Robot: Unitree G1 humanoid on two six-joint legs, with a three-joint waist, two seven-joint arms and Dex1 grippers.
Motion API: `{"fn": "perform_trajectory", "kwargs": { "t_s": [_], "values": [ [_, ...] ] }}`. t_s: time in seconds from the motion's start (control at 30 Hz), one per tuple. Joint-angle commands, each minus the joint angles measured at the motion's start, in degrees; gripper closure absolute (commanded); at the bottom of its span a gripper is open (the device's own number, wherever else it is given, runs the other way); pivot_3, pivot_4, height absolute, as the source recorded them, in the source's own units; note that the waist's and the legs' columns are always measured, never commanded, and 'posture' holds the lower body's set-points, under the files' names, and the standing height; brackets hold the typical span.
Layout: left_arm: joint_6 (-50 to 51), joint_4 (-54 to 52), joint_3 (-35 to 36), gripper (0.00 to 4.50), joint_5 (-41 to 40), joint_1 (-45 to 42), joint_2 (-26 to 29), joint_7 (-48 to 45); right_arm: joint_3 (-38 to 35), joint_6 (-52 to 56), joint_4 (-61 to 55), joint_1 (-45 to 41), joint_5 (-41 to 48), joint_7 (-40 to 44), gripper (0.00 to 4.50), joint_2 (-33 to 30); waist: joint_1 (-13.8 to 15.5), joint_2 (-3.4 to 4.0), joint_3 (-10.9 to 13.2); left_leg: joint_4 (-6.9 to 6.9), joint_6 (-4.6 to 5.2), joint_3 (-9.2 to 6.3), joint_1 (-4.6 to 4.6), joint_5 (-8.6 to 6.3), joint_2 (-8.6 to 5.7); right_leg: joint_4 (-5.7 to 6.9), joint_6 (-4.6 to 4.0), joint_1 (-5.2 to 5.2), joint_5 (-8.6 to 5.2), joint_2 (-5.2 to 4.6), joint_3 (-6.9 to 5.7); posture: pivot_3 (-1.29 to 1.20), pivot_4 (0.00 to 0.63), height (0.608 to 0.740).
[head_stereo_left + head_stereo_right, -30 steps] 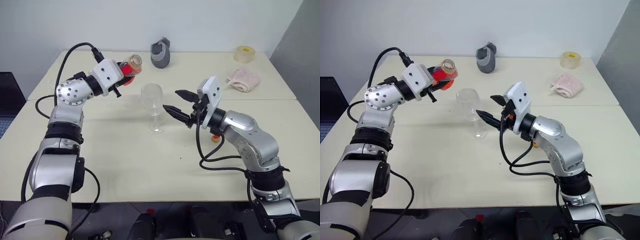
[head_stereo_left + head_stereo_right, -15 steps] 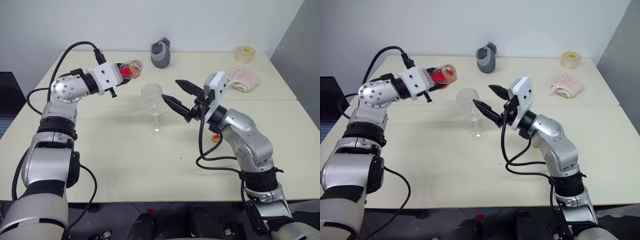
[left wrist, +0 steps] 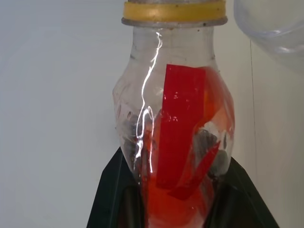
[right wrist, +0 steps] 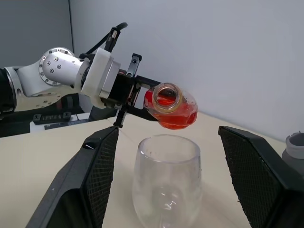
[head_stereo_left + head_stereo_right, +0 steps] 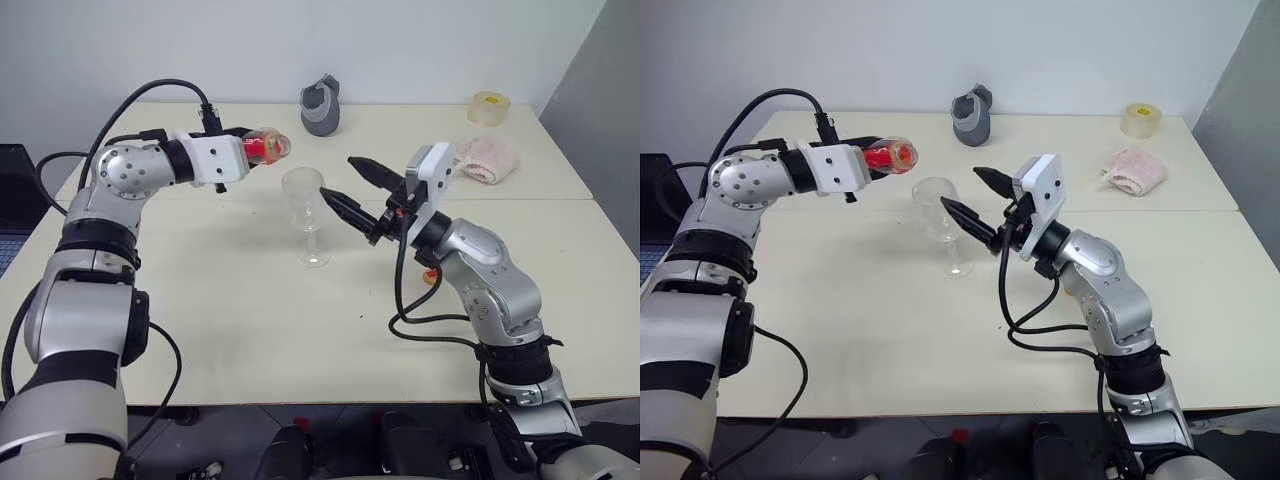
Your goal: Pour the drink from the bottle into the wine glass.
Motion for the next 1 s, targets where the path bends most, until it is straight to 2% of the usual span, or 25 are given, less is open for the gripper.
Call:
{"fn": "perform_trajectory", "kwargs": {
  "t_s": [0.03,0.57,1.0],
  "values": [
    [-2.78,0.06,-0.78,3.49,2.02,-3.6,2.19,2.86,-0.25,-1.74,-1.0,-0.01,-0.32,0.01,0.88,0.23,-0.01,0.0,0.0,0.0,0.0,0.0,0.0,0.0,0.0,0.0,0.0,0.0,0.0,0.0,0.0,0.0,0.15,0.74],
    [-7.1,2.96,-6.39,3.49,10.94,-8.15,4.28,11.25,-0.83,-1.98,-1.35,0.18,-0.43,0.31,0.88,0.41,-0.07,0.0,0.0,0.0,0.03,0.02,0.01,-0.01,-0.02,0.03,0.01,-0.01,-0.01,0.0,0.01,0.0,0.15,0.74],
    [-9.06,4.08,-9.15,3.49,14.47,-10.22,4.79,15.28,-0.94,-2.14,-0.74,-0.56,-0.39,0.56,0.88,0.41,-0.09,0.0,0.0,0.0,0.03,0.02,0.0,-0.01,-0.02,0.04,0.01,-0.01,-0.01,0.0,0.01,0.0,0.15,0.74]
  ]
}}
